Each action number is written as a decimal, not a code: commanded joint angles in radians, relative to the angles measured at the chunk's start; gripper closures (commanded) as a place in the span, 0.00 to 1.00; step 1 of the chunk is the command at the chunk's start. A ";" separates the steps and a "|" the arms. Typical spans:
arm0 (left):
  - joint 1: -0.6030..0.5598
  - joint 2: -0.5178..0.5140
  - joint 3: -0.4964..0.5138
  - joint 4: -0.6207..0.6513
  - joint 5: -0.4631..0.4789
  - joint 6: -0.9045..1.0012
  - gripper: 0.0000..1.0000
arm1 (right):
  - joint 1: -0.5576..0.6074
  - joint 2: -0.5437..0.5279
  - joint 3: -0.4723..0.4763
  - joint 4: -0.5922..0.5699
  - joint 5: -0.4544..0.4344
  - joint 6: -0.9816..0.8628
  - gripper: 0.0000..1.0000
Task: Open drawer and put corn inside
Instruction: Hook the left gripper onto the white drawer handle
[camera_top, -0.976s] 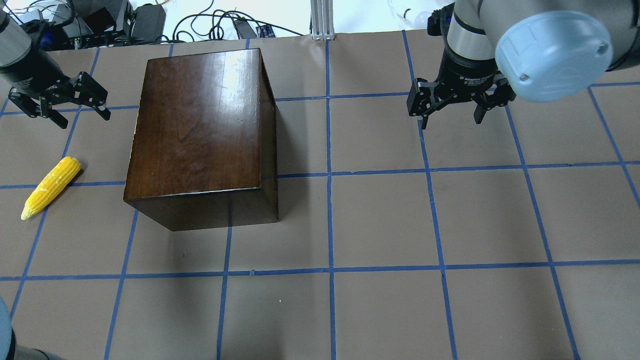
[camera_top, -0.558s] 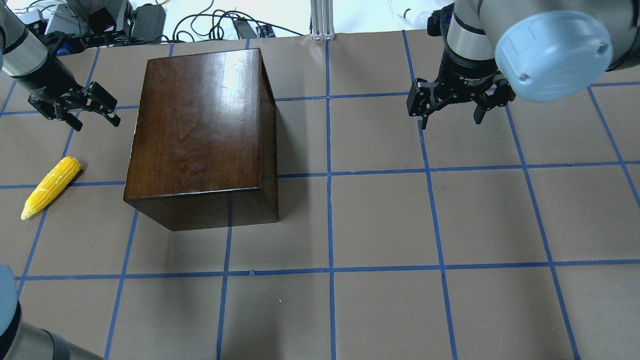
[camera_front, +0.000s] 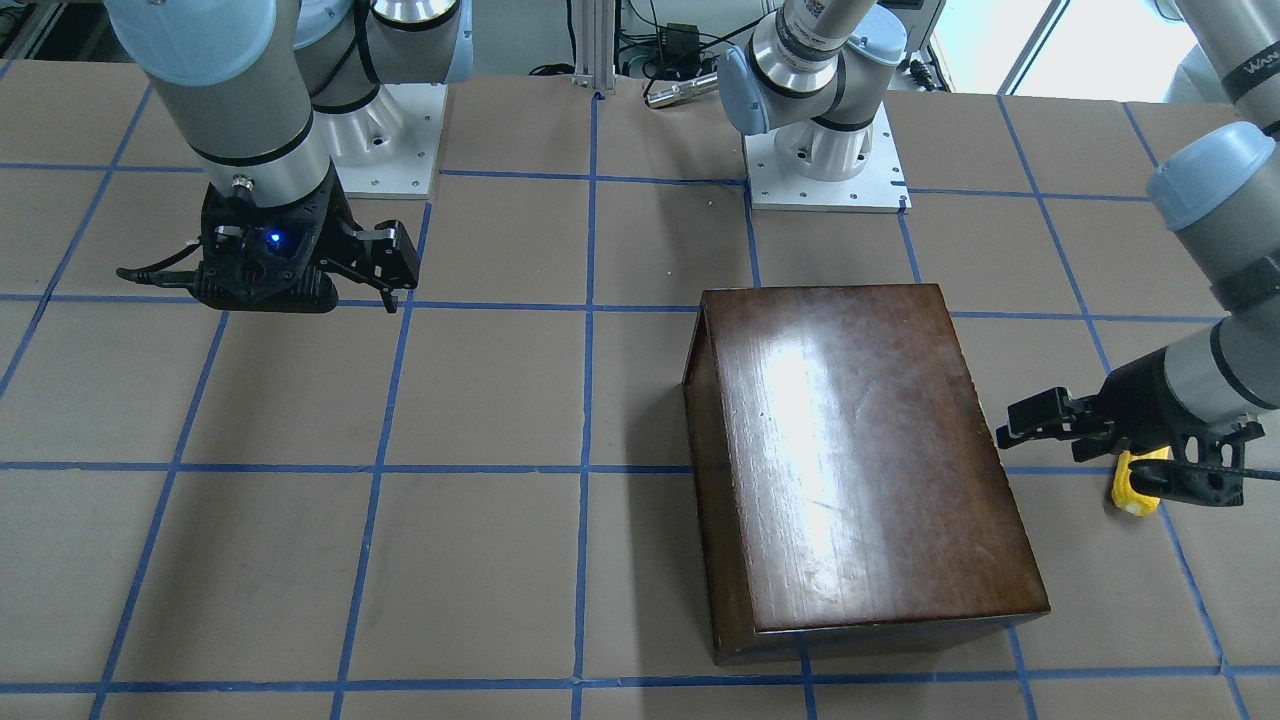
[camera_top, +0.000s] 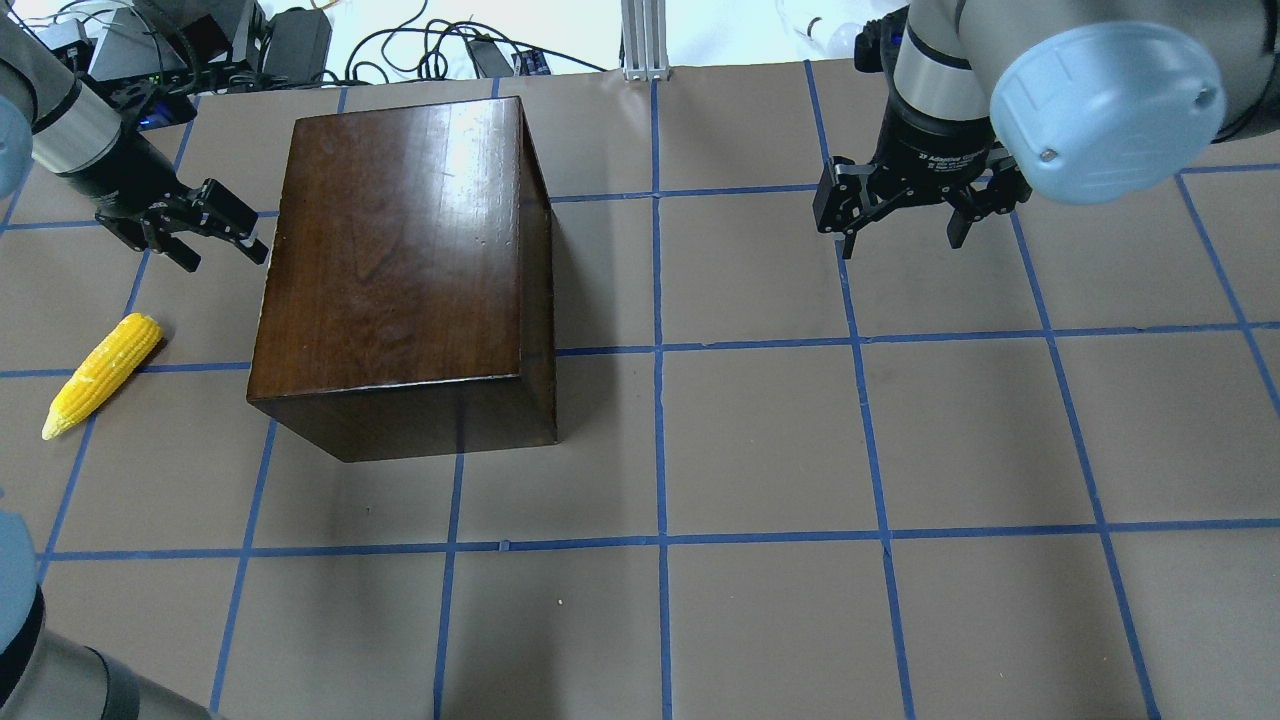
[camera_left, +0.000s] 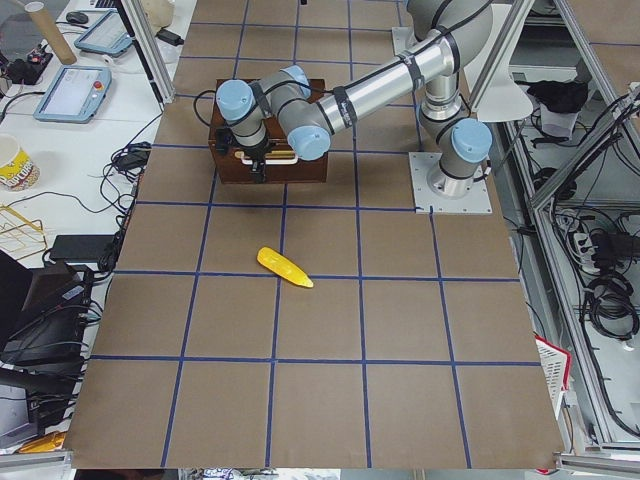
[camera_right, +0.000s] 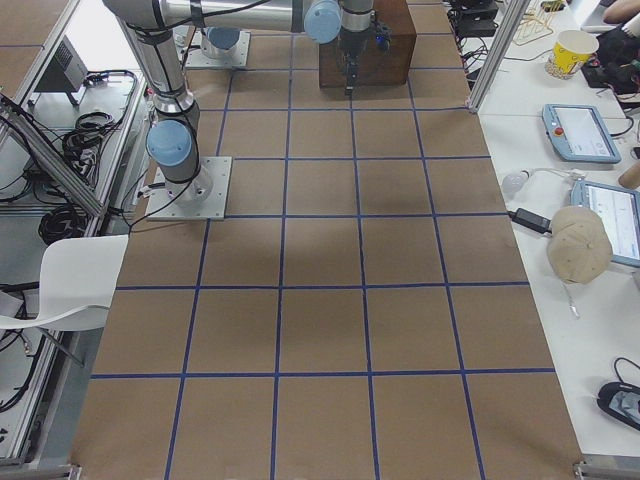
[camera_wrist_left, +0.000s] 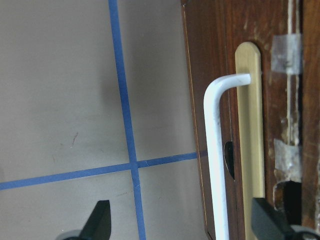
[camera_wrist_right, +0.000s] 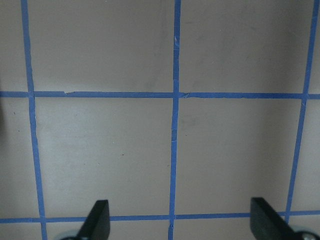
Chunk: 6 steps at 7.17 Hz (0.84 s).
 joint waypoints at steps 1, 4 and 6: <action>0.035 0.002 -0.023 0.008 -0.050 0.000 0.00 | 0.000 0.000 0.000 0.000 0.000 0.000 0.00; 0.033 -0.003 -0.029 0.009 -0.053 0.000 0.00 | 0.000 -0.001 0.000 0.000 0.000 0.000 0.00; 0.036 0.001 -0.068 0.029 -0.095 -0.002 0.00 | 0.000 0.000 0.000 0.000 0.000 0.000 0.00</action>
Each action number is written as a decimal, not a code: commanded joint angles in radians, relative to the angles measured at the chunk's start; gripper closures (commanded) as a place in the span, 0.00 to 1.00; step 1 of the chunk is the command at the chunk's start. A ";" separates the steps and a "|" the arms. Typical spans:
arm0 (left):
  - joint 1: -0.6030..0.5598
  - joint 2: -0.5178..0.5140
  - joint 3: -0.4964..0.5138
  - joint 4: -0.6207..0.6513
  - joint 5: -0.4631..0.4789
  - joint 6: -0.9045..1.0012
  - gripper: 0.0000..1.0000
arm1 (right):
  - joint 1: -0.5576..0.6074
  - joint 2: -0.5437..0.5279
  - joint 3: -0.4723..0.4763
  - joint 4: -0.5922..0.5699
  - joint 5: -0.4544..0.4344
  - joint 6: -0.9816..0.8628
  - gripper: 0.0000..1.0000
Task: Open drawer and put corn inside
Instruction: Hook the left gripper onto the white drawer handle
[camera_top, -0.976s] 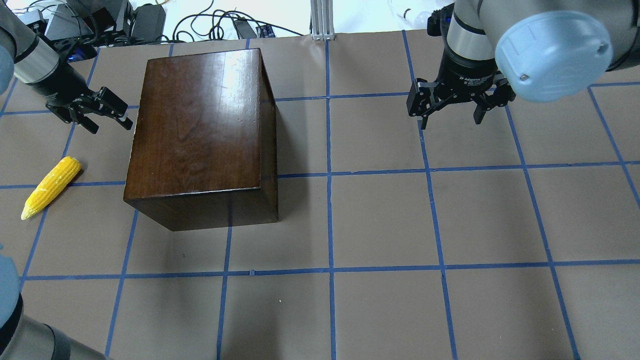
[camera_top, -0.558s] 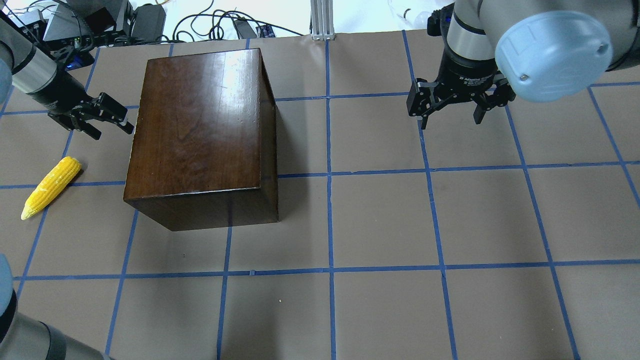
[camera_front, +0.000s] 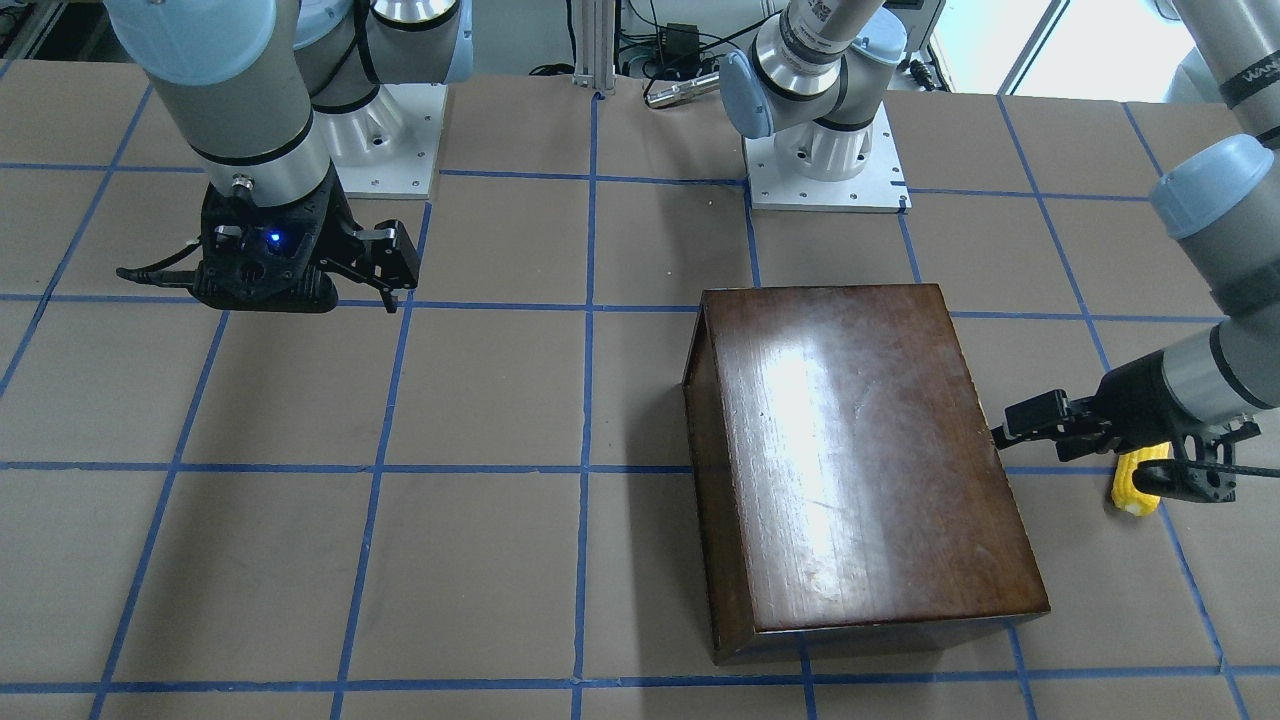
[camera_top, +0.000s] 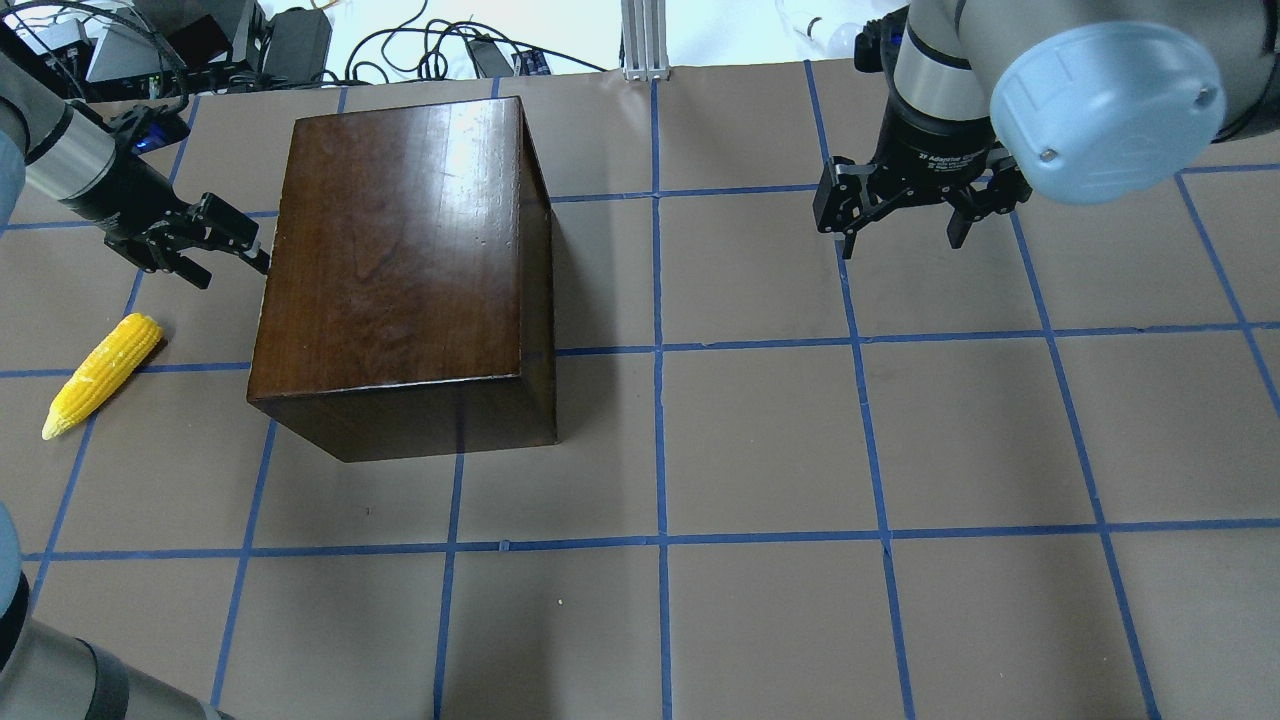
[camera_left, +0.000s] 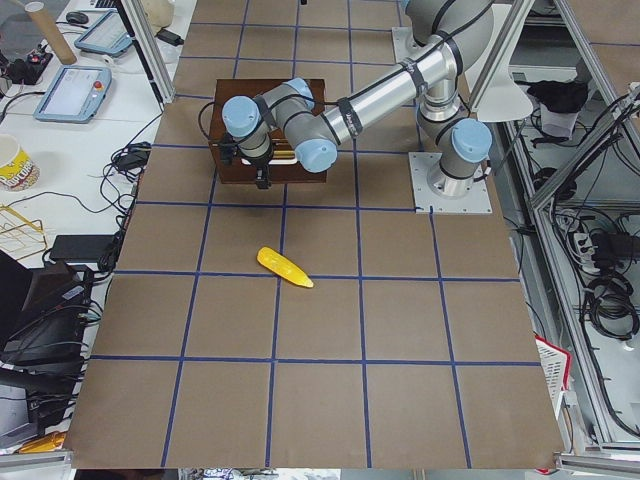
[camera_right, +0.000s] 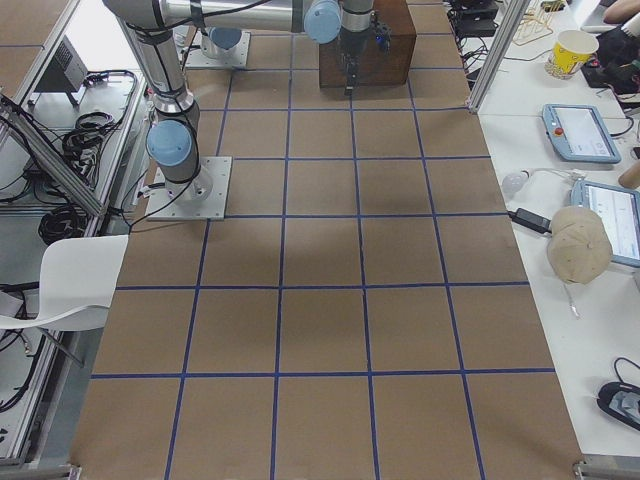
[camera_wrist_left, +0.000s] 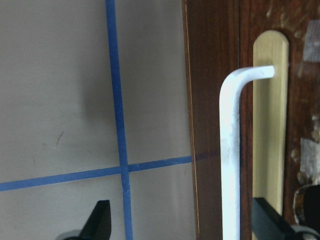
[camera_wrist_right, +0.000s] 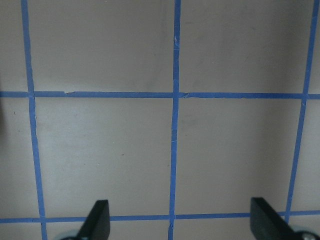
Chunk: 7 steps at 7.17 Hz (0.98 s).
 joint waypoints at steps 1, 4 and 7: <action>0.001 0.004 -0.024 0.016 -0.015 -0.001 0.00 | 0.000 0.000 0.000 0.000 0.000 0.000 0.00; 0.003 -0.001 -0.026 0.028 -0.021 -0.003 0.00 | 0.000 0.000 0.000 -0.002 0.000 0.000 0.00; 0.003 -0.022 -0.028 0.054 -0.024 -0.001 0.00 | 0.000 -0.001 0.000 0.000 0.000 0.000 0.00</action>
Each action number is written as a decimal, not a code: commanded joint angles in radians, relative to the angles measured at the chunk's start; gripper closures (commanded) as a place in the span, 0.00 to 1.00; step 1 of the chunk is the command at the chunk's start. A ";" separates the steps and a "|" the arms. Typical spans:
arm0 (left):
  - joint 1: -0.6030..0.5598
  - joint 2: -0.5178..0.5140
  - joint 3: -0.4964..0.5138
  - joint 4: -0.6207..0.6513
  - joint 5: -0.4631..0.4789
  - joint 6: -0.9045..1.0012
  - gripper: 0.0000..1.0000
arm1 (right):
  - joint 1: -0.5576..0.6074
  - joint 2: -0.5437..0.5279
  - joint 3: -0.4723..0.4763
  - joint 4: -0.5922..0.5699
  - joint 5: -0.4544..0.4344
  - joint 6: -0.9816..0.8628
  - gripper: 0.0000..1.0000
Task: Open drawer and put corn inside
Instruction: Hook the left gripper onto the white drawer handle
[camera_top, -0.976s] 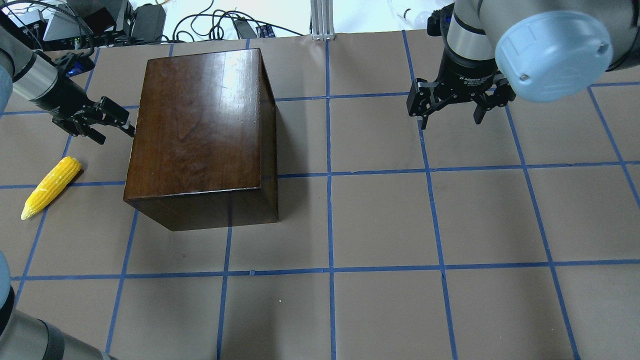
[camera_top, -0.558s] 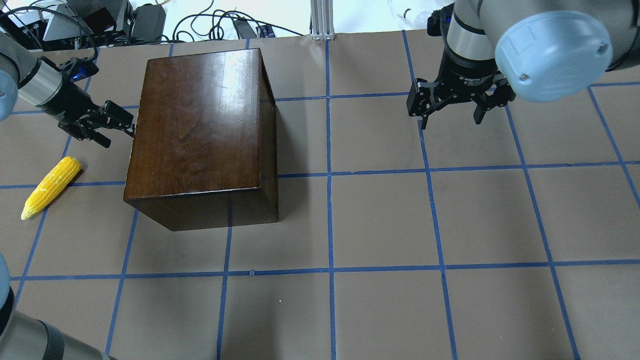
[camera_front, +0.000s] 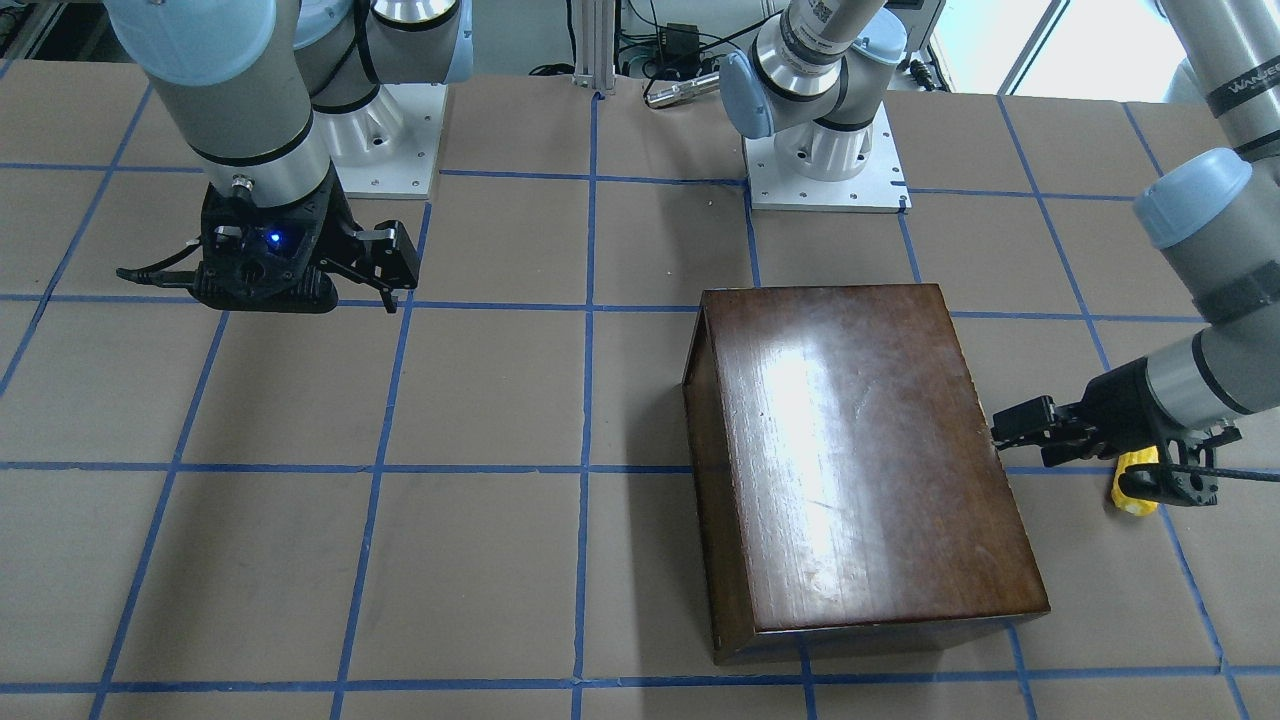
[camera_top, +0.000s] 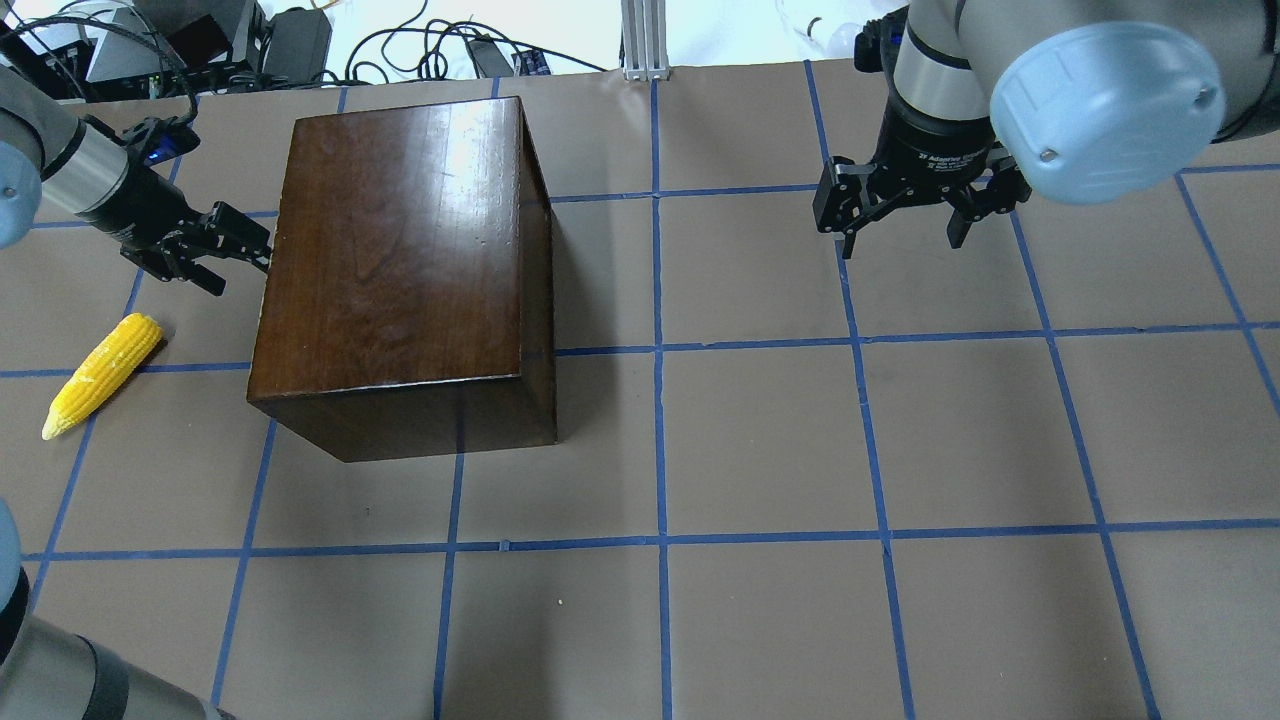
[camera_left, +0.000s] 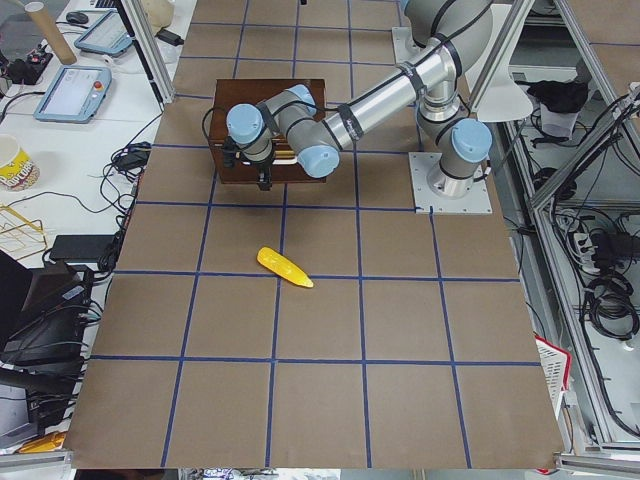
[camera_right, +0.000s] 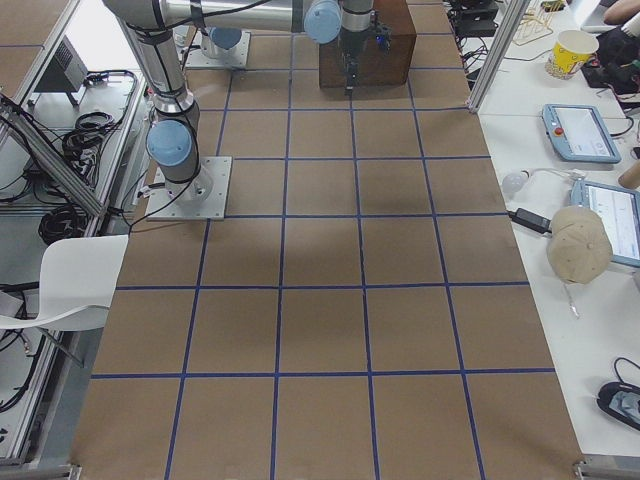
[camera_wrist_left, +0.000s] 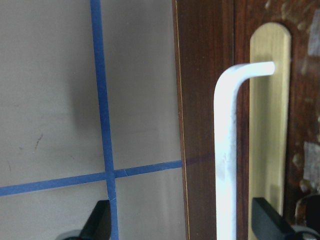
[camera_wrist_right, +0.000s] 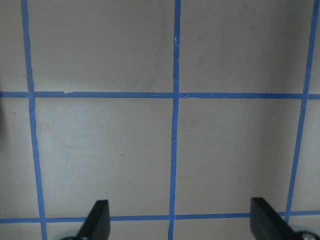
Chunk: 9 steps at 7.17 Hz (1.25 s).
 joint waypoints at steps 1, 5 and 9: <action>0.000 -0.015 -0.002 0.014 -0.001 0.000 0.00 | 0.000 0.000 0.000 0.001 0.000 0.000 0.00; 0.003 -0.015 -0.022 0.031 0.004 0.001 0.00 | 0.000 0.000 0.000 0.001 0.000 0.000 0.00; 0.027 -0.011 -0.024 0.045 0.015 0.004 0.00 | 0.000 0.000 0.000 0.001 0.000 0.000 0.00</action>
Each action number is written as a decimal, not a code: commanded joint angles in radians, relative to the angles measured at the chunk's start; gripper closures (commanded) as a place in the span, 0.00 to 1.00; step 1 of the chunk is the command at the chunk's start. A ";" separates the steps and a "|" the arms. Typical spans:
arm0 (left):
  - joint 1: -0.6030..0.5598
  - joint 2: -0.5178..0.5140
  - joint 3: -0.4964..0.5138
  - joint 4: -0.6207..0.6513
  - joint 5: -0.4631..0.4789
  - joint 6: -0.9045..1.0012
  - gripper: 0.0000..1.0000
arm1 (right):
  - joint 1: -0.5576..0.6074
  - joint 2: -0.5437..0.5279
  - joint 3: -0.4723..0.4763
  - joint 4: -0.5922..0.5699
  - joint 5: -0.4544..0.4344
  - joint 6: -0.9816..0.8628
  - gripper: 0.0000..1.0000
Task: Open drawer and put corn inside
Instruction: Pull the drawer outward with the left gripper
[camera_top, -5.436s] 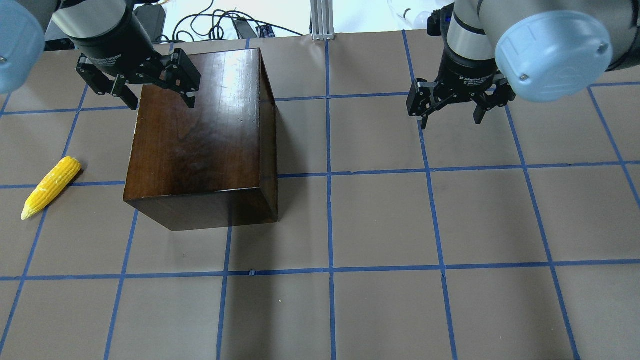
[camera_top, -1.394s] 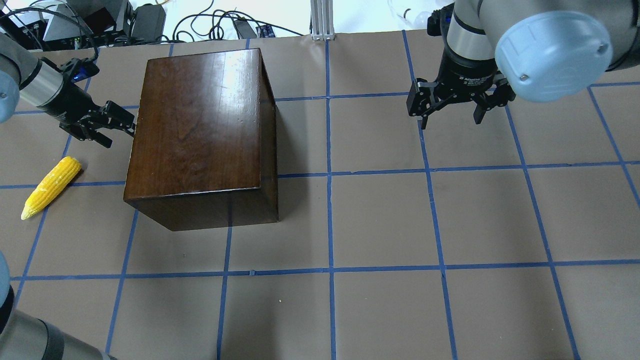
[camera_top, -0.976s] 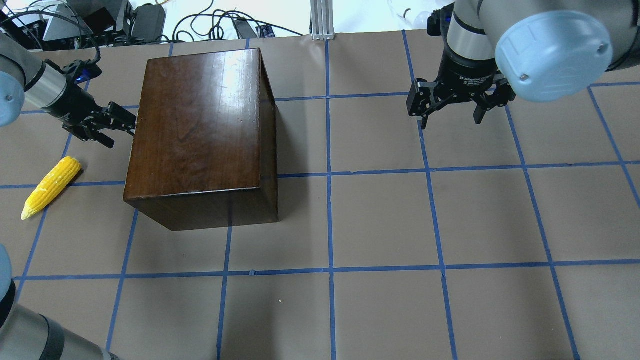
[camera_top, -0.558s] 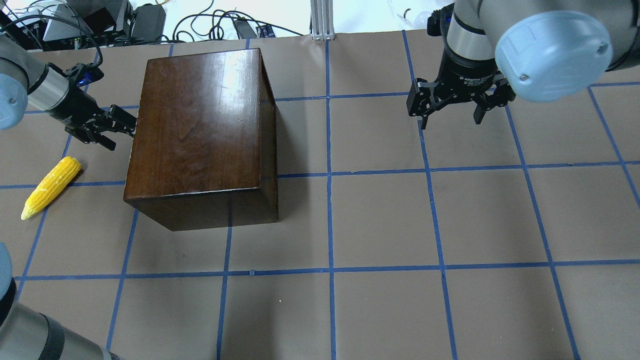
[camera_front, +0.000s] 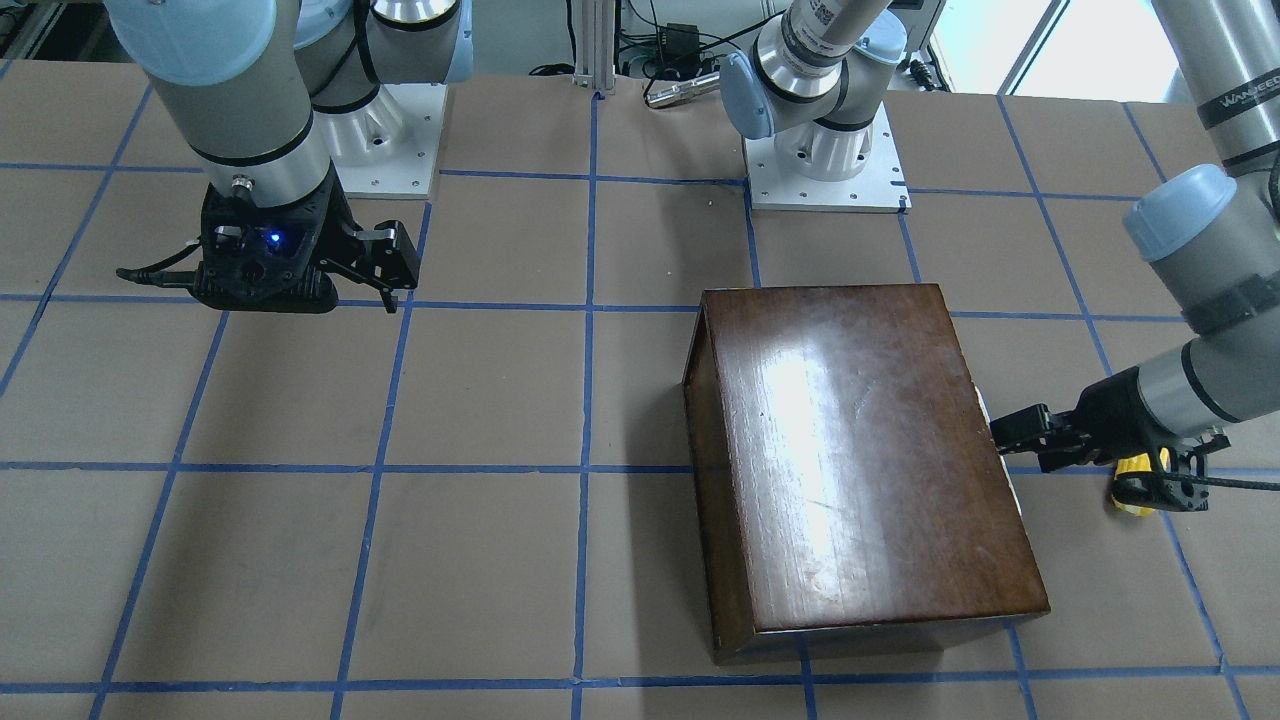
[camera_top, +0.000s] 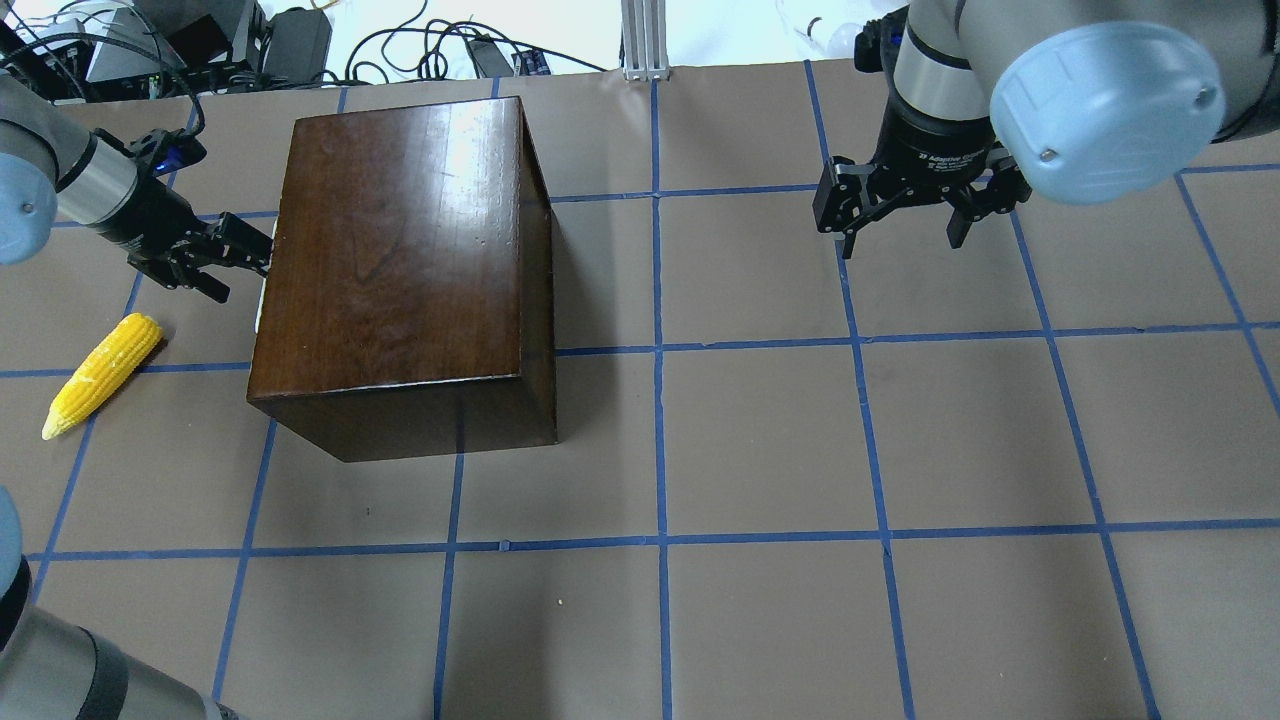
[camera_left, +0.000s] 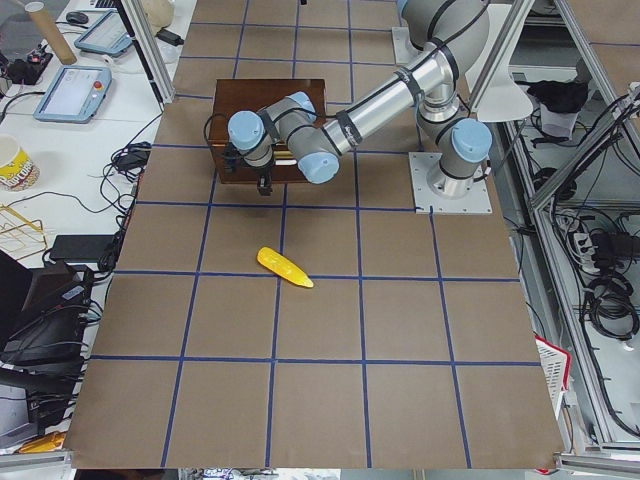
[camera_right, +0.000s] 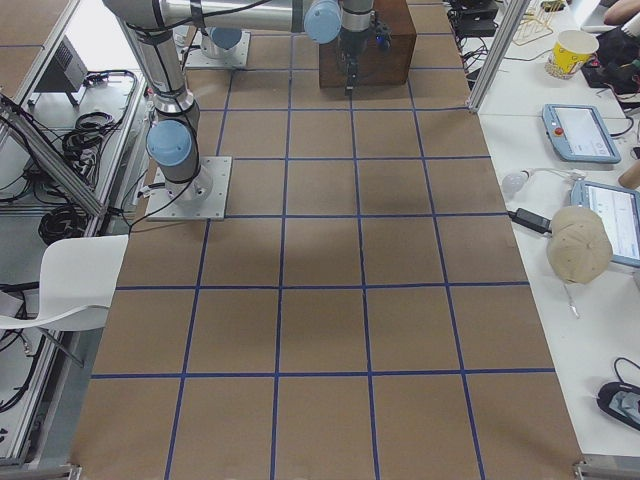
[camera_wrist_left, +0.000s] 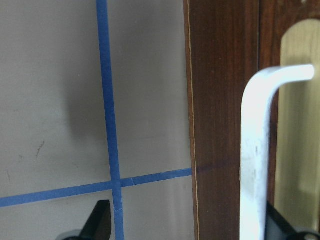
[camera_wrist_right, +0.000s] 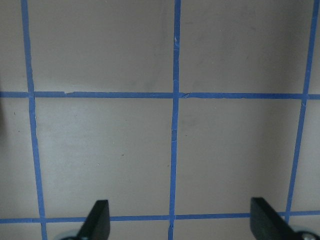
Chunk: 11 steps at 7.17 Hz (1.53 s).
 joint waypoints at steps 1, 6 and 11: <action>0.031 0.001 -0.002 0.001 0.004 0.004 0.00 | 0.000 0.000 0.000 0.001 0.000 0.000 0.00; 0.098 0.000 -0.002 0.007 0.025 0.019 0.00 | 0.000 0.000 0.000 0.001 0.000 0.000 0.00; 0.135 0.001 0.002 0.007 0.025 0.046 0.00 | 0.000 0.000 0.000 0.001 0.000 0.000 0.00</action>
